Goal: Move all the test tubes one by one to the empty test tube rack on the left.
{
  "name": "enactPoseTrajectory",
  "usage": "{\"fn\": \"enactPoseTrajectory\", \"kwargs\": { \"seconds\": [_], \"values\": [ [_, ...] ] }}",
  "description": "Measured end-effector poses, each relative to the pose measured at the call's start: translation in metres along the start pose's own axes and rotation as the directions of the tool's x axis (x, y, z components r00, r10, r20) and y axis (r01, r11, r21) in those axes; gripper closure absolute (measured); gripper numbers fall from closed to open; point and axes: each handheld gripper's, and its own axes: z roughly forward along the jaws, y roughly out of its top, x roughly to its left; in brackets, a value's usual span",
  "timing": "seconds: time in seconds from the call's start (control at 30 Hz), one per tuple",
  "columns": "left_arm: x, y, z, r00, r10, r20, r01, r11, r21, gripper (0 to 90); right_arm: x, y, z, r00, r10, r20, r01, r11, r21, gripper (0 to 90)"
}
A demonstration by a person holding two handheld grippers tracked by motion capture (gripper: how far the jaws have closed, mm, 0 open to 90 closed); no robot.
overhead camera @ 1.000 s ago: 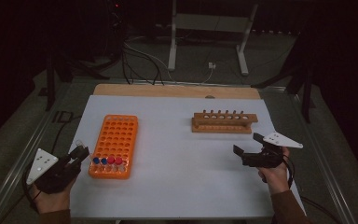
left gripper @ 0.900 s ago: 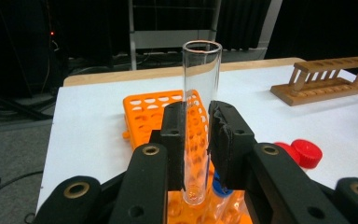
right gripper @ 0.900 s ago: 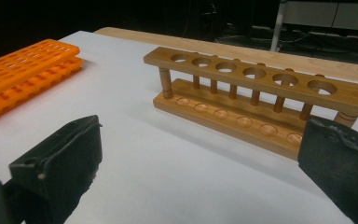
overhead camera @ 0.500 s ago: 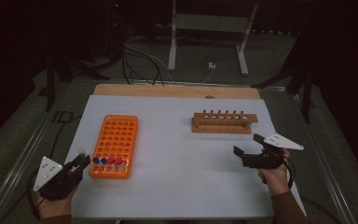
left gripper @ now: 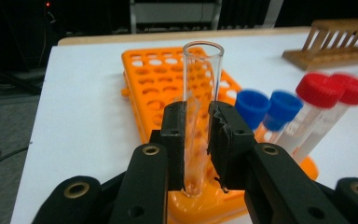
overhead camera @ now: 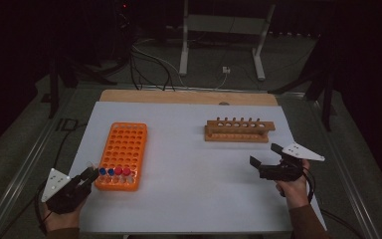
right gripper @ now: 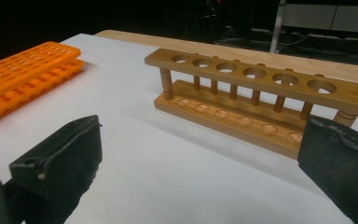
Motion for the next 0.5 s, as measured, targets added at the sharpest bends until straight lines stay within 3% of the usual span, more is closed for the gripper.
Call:
{"fn": "enactPoseTrajectory", "kwargs": {
  "seconds": [0.13, 0.27, 0.5],
  "values": [
    [-0.003, -0.004, 0.002, 0.9994, 0.033, -0.011, -0.032, 0.998, 0.054, 76.1, 0.001, -0.001, 0.0, 1.0, 0.0, 0.0, 0.0, 1.0, 0.001, 0.0],
    [-0.006, -0.007, 0.008, 0.9969, 0.074, -0.026, -0.07, 0.9879, 0.138, 76.3, 0.0, -0.001, -0.001, 1.0, 0.002, 0.001, -0.002, 1.0, 0.003, 0.0],
    [-0.009, -0.007, 0.014, 0.9933, 0.107, -0.042, -0.097, 0.9764, 0.193, 76.6, 0.001, -0.002, 0.0, 1.0, 0.001, -0.001, -0.001, 1.0, 0.006, 0.0]
  ]
}}
